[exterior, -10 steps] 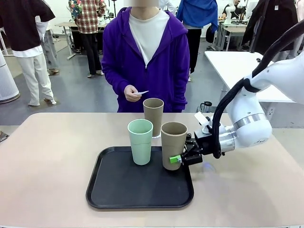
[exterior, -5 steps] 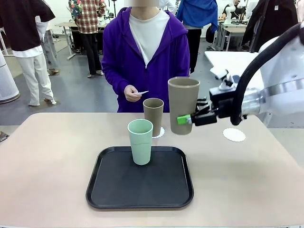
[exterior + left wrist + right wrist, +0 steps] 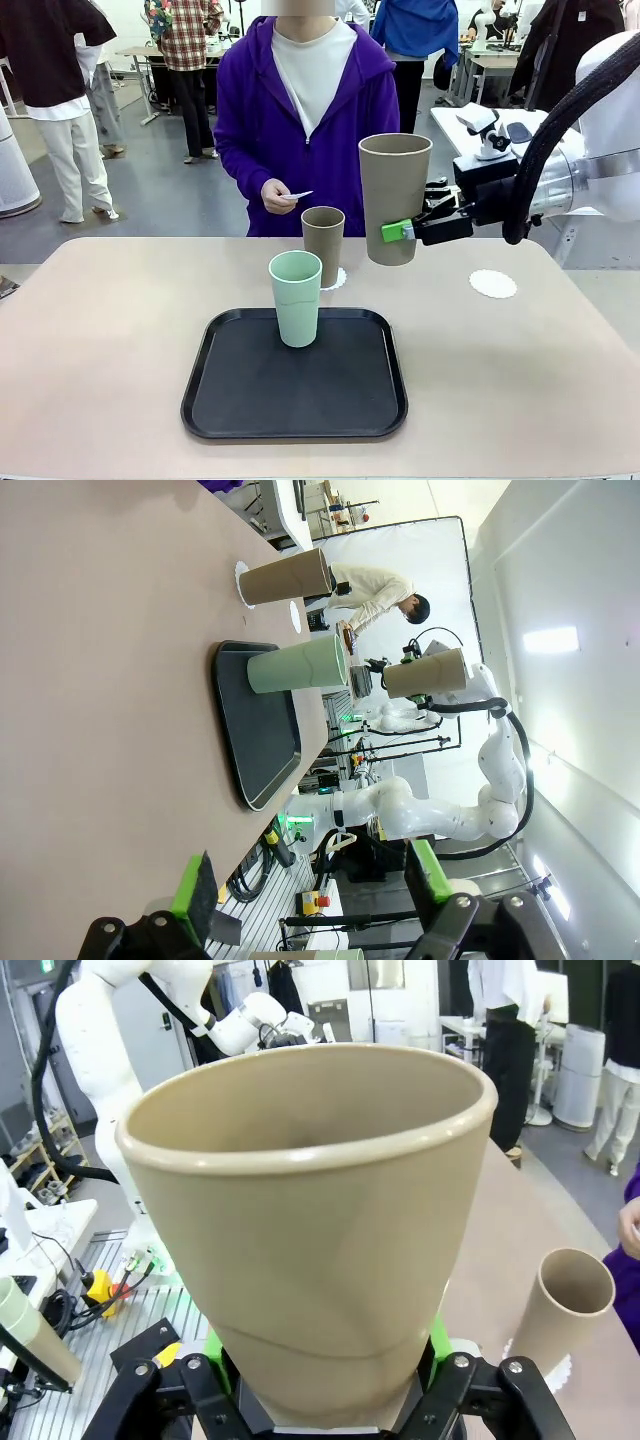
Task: Place coasters on the table and set cups on them.
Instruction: Take one Reusable plastic cup from the Flat Tray and place it on a coaster set by the human.
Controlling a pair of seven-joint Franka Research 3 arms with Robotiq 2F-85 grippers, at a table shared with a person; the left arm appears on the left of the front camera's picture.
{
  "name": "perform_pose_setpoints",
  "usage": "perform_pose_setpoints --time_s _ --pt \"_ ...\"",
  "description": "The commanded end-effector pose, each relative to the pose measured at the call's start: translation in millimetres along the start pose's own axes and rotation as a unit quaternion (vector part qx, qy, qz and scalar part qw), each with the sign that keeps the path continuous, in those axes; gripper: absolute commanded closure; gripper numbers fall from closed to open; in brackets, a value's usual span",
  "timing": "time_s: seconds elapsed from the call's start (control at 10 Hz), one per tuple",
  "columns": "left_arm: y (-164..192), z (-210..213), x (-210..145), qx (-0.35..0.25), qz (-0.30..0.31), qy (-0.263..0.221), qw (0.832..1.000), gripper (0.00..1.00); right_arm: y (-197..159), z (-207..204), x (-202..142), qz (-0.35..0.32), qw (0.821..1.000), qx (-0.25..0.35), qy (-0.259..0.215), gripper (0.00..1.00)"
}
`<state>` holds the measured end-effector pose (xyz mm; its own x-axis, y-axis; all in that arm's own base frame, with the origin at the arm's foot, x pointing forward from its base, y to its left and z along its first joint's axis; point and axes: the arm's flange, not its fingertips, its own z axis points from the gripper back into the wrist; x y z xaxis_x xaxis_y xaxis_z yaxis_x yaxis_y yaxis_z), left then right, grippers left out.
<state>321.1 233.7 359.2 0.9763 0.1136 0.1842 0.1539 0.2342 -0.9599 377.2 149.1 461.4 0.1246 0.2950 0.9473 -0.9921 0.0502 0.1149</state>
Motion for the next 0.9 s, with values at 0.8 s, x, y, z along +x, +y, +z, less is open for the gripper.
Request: perform_pose_setpoints --time_s 0.8 --pt "-2 1 -1 0.000 -0.002 -0.003 1.000 0.00 -112 176 -60 0.011 0.991 -0.128 -0.044 0.19"
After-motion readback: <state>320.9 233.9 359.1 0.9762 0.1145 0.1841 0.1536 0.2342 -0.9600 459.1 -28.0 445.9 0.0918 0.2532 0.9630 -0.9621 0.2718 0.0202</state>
